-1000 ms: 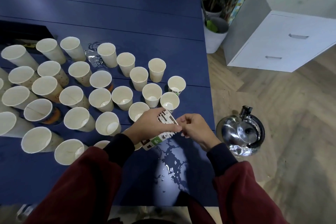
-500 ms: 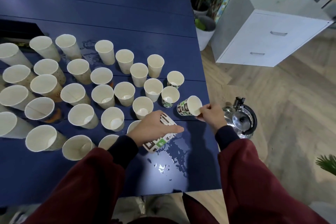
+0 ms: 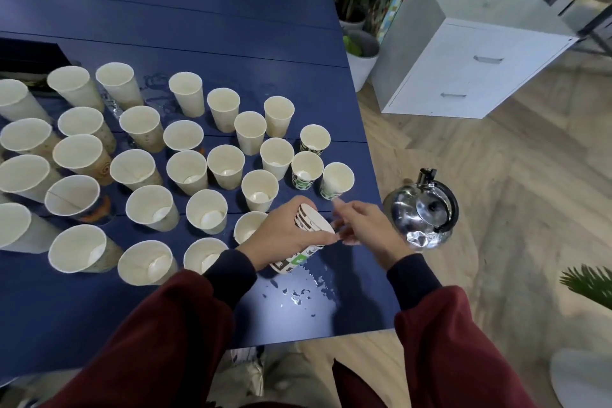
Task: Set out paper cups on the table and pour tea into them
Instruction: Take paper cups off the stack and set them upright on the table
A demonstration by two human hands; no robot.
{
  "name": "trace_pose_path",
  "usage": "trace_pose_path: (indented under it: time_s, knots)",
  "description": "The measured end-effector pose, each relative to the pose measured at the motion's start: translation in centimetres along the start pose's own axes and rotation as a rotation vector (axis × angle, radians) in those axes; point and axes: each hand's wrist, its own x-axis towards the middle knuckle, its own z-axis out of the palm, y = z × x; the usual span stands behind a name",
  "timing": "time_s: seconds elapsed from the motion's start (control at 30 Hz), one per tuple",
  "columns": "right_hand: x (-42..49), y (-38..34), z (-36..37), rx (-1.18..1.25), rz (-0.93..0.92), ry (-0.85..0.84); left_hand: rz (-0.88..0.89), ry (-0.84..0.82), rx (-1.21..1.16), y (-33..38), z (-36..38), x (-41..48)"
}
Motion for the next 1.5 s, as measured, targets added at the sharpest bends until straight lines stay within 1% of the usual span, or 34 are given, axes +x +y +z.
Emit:
trace_pose_path:
  time_s: [0.07, 0.2, 0.4, 0.43, 0.5, 0.57, 0.63, 0.7, 0.83, 0.93, 1.0, 1.1, 1.23, 1.3, 1.43, 1.5]
  knots:
    - [-1.4, 0.3, 0.3, -0.056, -0.046, -0.073, 0.017, -0.009, -0.020, -0.2, 0.6, -0.2]
    - [-1.8, 1.7, 0.1, -0.093, -0.106, 0.015, -0.006, -0.044, 0.026, -0.4, 1.6, -0.6]
    - [-1.2, 2.4, -1.5, -0.255, -0.097, 0.040, -0.036, -0.052, 0.042, -1.0, 3.0, -0.9]
    - [-0.8, 2.4, -1.7, -0.249, -0.109, 0.059, -0.042, -0.037, 0.042, -1.3, 3.0, -0.9]
    - [0.3, 2.3, -2.4, -0.156, -0.114, 0.123, -0.063, 0.021, 0.018, -2.0, 3.0, -0.9]
    - [1.1, 1.9, -3.0, -0.065, -0.133, 0.178, -0.106, 0.076, -0.056, -2.7, 3.1, -1.1]
    - [2.0, 1.5, -3.0, -0.045, -0.173, 0.188, -0.138, 0.098, -0.109, -3.4, 3.4, -1.3]
    - [2.8, 1.8, -2.2, -0.073, -0.182, 0.162, -0.158, 0.106, -0.113, -4.2, 4.1, -1.5]
    - [4.2, 2.9, -0.1, -0.210, -0.201, 0.098, -0.173, 0.163, -0.092, -5.1, 5.5, -1.8]
    - [4.9, 3.2, 0.9, -0.145, -0.177, 0.069, -0.172, 0.221, -0.076, -6.1, 6.4, -1.7]
    - [5.0, 3.5, 0.9, -0.130, -0.149, 0.007, -0.182, 0.250, -0.101, -6.5, 7.0, -1.6]
    - [4.2, 4.5, -0.1, -0.263, -0.142, -0.099, -0.186, 0.258, -0.144, -6.2, 7.6, -1.7]
    - [2.2, 5.2, -1.5, -0.392, -0.122, -0.217, -0.169, 0.241, -0.109, -5.2, 8.1, -1.5]
    - [1.6, 5.6, -2.1, -0.415, -0.136, -0.213, -0.157, 0.221, -0.096, -4.6, 8.3, -1.2]
    - [1.3, 6.2, -3.0, -0.376, -0.134, -0.164, -0.128, 0.202, -0.108, -3.4, 8.8, -0.9]
    - [1.2, 6.1, -3.5, -0.372, -0.127, -0.170, -0.103, 0.201, -0.120, -3.1, 9.0, -1.0]
